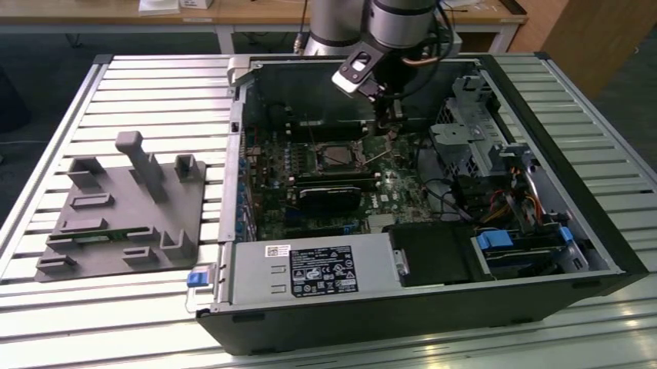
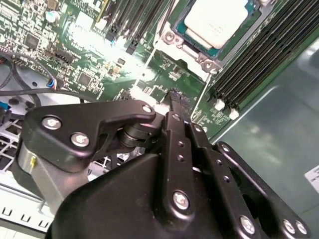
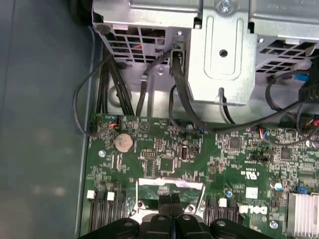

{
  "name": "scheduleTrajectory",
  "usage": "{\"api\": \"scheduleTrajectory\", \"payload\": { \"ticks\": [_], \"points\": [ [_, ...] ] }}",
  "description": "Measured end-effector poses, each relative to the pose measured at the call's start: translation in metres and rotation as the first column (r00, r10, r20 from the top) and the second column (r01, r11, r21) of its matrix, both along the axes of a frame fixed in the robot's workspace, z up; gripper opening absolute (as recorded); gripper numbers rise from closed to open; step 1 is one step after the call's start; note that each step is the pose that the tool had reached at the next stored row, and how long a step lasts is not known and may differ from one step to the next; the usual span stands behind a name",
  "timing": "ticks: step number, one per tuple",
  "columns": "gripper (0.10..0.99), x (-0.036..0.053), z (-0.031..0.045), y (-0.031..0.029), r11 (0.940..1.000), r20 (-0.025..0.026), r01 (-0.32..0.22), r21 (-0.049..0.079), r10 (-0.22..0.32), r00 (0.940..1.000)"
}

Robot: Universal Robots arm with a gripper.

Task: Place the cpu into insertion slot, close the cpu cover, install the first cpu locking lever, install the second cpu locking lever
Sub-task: 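Close the cpu cover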

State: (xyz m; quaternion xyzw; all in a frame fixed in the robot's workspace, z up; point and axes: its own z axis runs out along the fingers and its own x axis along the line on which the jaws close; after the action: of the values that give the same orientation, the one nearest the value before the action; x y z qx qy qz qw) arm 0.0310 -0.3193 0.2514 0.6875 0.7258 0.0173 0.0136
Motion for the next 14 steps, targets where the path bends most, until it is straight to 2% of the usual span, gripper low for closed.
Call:
{"api": "scheduleTrajectory", "payload": {
  "ticks": [14],
  "points": [
    [0.114, 0.0194, -0.0015, 0.0027, 1.0, -0.0013, 0.0, 0.0, 0.0, 1.0]
  ]
}}
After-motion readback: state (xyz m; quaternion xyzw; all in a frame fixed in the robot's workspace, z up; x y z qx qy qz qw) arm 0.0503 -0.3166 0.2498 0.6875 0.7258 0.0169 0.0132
